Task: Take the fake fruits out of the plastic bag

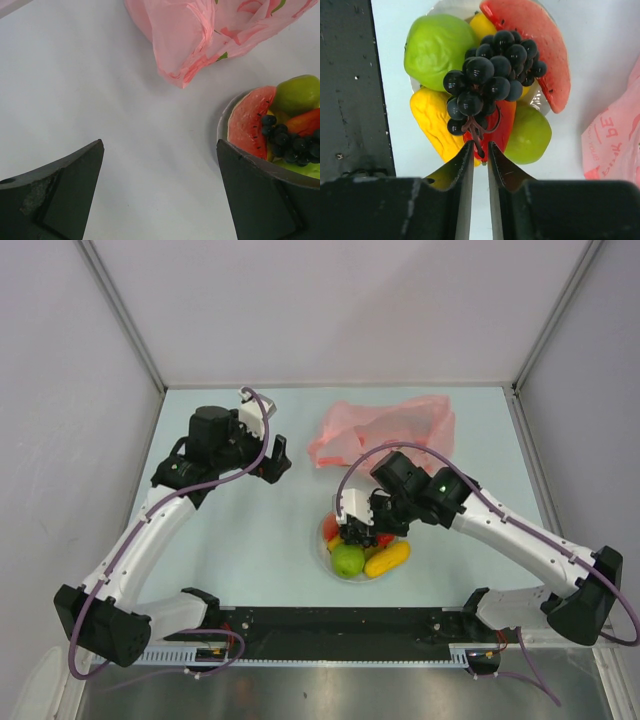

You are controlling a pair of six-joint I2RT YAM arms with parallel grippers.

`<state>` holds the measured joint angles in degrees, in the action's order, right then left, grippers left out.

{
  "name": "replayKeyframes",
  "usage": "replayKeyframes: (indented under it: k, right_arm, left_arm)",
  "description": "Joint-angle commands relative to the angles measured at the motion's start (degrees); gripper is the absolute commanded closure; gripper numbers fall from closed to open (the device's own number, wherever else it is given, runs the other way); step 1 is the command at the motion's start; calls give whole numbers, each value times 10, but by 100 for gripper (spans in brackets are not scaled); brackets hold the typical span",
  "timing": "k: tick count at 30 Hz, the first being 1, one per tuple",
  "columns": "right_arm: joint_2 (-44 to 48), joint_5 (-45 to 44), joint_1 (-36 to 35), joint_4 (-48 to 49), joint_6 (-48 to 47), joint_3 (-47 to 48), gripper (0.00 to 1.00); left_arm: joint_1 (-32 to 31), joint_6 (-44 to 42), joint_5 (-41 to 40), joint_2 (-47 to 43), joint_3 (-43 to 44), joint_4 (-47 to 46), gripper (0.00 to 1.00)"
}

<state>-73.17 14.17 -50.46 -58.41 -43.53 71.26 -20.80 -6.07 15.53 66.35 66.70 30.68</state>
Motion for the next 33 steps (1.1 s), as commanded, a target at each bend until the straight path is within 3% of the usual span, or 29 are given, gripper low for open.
replayKeyframes:
  k: [1,3,6,7,17,20,24,25,27,28,33]
  right_arm:
    - [30,-20,-3,2,-13,-19,78]
    - [36,-24,-3,6,-14,-25,75]
    - [44,-28,-1,1,-16,-34,46]
    - [48,-30,-2,-3,-16,-35,43]
    - [83,-79,36,-15,-8,-39,27]
    - [94,-83,101,-8,17,-39,23]
    - [99,-86,247,14,85,-39,14]
    - [98,-84,323,28,122,-39,13]
    - [93,-78,398,48,157,-42,0]
    - [91,-85,467,63,181,-50,0]
    - [115,-208,579,149,343,-101,0]
  left_arm:
    - [6,-6,19,-13,0,-5,0]
    - [7,-7,24,-13,0,-4,0]
    - [7,-6,28,-13,1,-3,0]
    - [7,-6,29,-14,2,-3,0]
    - [8,-12,17,-10,2,4,0]
    - [9,-12,10,-10,-1,4,0]
    - [9,-4,-18,-12,-4,-6,0]
    - [10,-1,-29,-13,-8,-9,0]
    - [14,9,-65,-14,-11,-18,0]
    - [15,11,-79,-14,-13,-21,0]
    - [15,30,-153,-11,-19,-37,0]
